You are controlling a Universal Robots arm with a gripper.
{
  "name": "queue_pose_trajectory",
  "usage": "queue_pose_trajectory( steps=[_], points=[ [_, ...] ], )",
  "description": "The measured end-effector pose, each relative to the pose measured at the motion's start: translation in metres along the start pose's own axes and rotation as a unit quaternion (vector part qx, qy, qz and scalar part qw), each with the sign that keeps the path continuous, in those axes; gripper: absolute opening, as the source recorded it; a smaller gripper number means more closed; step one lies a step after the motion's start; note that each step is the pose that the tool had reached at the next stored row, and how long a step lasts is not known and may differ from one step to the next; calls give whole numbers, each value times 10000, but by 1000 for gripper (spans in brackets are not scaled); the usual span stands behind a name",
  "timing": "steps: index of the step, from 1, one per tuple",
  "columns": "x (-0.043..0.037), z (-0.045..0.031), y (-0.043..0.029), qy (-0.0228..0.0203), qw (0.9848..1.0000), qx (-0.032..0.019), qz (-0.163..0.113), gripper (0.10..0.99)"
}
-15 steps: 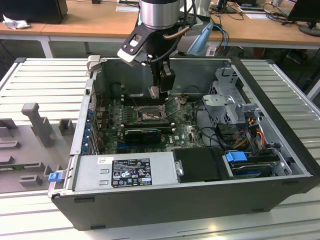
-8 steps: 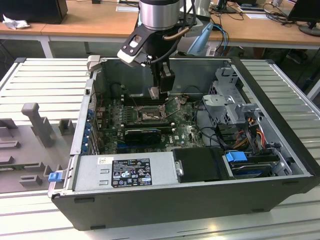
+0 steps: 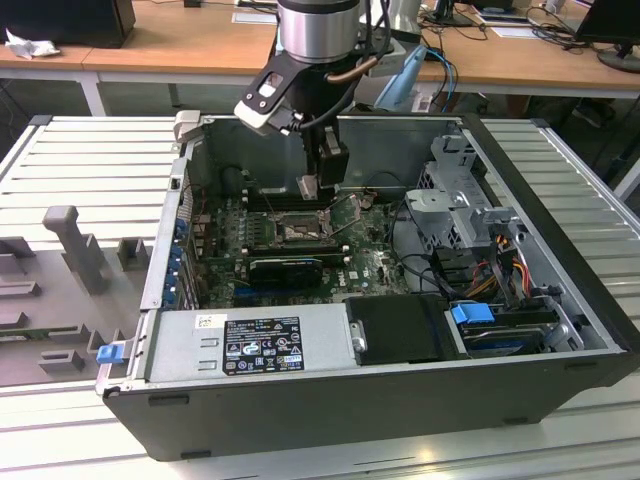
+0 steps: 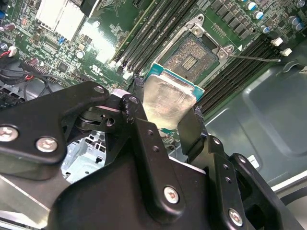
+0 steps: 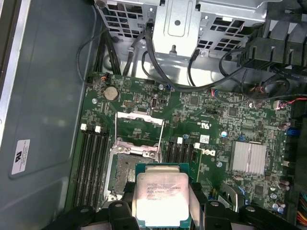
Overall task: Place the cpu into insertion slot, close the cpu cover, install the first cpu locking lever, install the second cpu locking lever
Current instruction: 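Place the cpu into insertion slot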
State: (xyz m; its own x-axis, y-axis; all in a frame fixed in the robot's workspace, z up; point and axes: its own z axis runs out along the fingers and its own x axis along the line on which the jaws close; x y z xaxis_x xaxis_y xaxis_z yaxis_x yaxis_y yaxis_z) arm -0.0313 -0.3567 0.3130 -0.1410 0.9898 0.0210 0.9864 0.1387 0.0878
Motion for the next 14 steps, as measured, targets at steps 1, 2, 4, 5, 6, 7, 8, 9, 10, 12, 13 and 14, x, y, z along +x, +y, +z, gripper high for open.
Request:
queue_pose_trajectory(
  steps=[1, 2, 4, 5, 6, 7, 8, 9, 10, 12, 13, 14],
  points=[
    [0, 2, 0, 0, 10000, 0, 5, 525],
    [0, 5, 0, -1, 10000, 0, 12, 525],
    [0, 11, -1, -2, 10000, 0, 25, 525],
    [0, 13, -1, -2, 10000, -1, 29, 525],
    [0, 17, -1, -3, 10000, -1, 37, 525],
    [0, 21, -2, -4, 10000, -1, 46, 525],
    [0, 26, -2, -4, 10000, -1, 54, 525],
    [-1, 29, -2, -5, 10000, -1, 61, 525],
    [-1, 31, -3, -6, 10000, -1, 65, 525],
    [-1, 37, -3, -6, 10000, -2, 74, 525],
    [-1, 41, -4, -6, 10000, -2, 79, 525],
    [-1, 51, -5, -7, 10000, -2, 87, 525]
  ],
)
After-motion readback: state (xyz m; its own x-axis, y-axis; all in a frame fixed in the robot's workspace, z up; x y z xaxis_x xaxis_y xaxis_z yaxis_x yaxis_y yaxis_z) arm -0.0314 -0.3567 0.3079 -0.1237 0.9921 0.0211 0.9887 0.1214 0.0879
